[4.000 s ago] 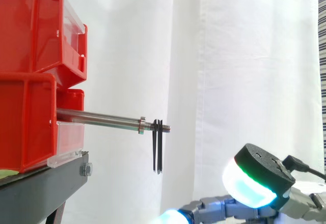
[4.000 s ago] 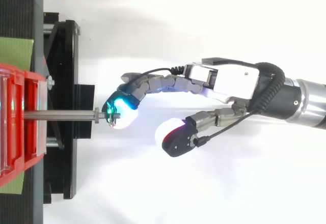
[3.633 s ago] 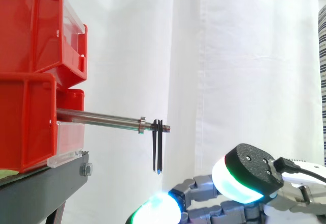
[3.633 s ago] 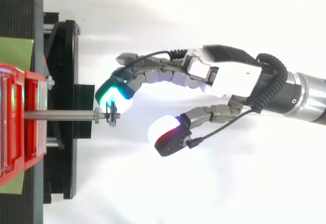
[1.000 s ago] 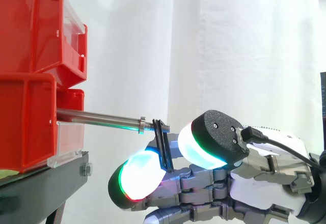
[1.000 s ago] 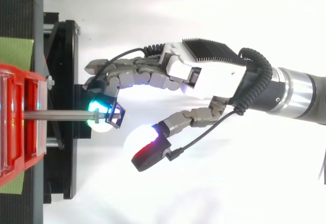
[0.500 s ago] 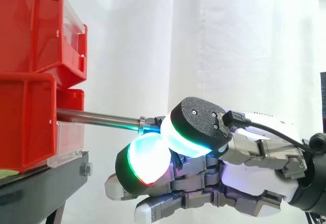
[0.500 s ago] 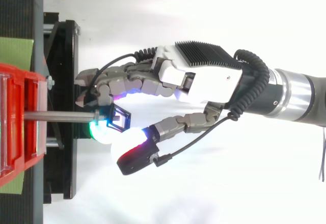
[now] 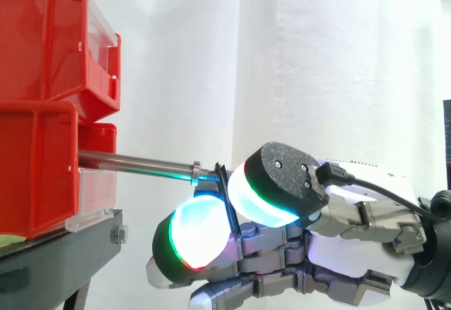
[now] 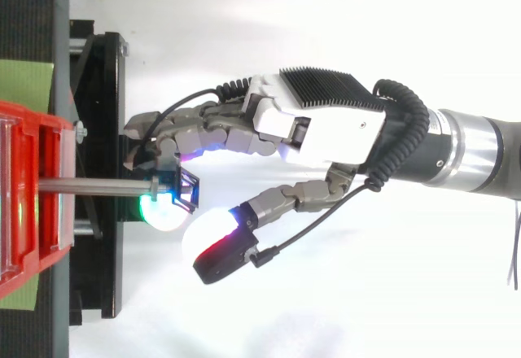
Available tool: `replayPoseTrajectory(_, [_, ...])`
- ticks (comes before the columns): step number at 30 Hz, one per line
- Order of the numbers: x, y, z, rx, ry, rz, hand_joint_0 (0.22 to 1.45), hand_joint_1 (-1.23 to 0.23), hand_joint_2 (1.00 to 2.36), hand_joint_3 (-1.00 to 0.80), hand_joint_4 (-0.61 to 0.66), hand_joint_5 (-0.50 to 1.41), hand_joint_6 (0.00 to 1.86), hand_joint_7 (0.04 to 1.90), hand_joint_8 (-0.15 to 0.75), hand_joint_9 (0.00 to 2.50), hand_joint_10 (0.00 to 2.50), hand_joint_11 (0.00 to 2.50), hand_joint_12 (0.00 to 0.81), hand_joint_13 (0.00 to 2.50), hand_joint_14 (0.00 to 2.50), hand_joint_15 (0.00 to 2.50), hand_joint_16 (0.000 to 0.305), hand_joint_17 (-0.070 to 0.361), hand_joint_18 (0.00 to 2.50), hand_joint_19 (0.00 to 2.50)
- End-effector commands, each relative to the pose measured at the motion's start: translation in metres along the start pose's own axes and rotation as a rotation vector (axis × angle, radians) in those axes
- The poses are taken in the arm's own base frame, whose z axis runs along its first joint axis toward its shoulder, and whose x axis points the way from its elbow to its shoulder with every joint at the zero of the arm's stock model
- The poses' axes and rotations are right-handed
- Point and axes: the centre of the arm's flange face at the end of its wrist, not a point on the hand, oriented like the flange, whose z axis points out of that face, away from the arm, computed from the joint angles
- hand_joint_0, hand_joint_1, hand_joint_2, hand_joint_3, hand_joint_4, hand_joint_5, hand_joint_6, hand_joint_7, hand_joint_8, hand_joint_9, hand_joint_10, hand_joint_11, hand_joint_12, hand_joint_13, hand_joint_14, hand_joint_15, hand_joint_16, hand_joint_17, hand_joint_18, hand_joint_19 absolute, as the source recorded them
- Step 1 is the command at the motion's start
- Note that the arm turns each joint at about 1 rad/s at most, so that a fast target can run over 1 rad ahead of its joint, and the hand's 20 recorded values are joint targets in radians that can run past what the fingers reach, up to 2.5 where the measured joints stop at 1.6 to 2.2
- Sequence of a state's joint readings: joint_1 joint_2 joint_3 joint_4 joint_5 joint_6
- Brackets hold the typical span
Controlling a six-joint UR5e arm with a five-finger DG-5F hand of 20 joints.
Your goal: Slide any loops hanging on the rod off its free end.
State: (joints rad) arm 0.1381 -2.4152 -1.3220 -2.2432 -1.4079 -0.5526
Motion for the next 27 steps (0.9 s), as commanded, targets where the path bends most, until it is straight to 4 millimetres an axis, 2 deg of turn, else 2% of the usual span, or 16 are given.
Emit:
replayPoseTrajectory(1, [-0.001, 0.0, 0.0, -0.001, 0.005, 0.0, 0.53, -0.48, 1.0, -0.5, 0.26, -0.12, 0.5, 1.14, 0.287, 0.6, 0.0, 0.02, 0.342, 0.39, 0.0, 0.0, 0.05, 0.113, 0.49, 0.38])
replayPoseTrajectory(11, [-0.003, -0.001, 0.0, 0.001, 0.005, 0.0, 0.51, -0.46, 1.0, -0.5, 0.3, -0.14, 0.5, 1.0, 0.288, 0.59, 0.0, 0.01, 0.35, 0.38, 0.0, 0.0, 0.052, 0.117, 0.48, 0.38])
replayPoseTrajectory(17, [-0.006, -0.003, -0.001, -0.005, 0.016, -0.002, 0.56, -0.48, 1.0, -0.5, 0.28, -0.14, 0.5, 0.98, 0.273, 0.58, 0.0, 0.01, 0.335, 0.38, 0.0, 0.0, 0.049, 0.111, 0.46, 0.39])
replayPoseTrajectory(27, [-0.013, -0.007, -0.002, -0.004, 0.023, -0.007, 0.56, -0.49, 1.0, -0.5, 0.28, -0.15, 0.5, 0.91, 0.268, 0.56, 0.0, 0.0, 0.333, 0.37, 0.0, 0.0, 0.049, 0.11, 0.46, 0.38])
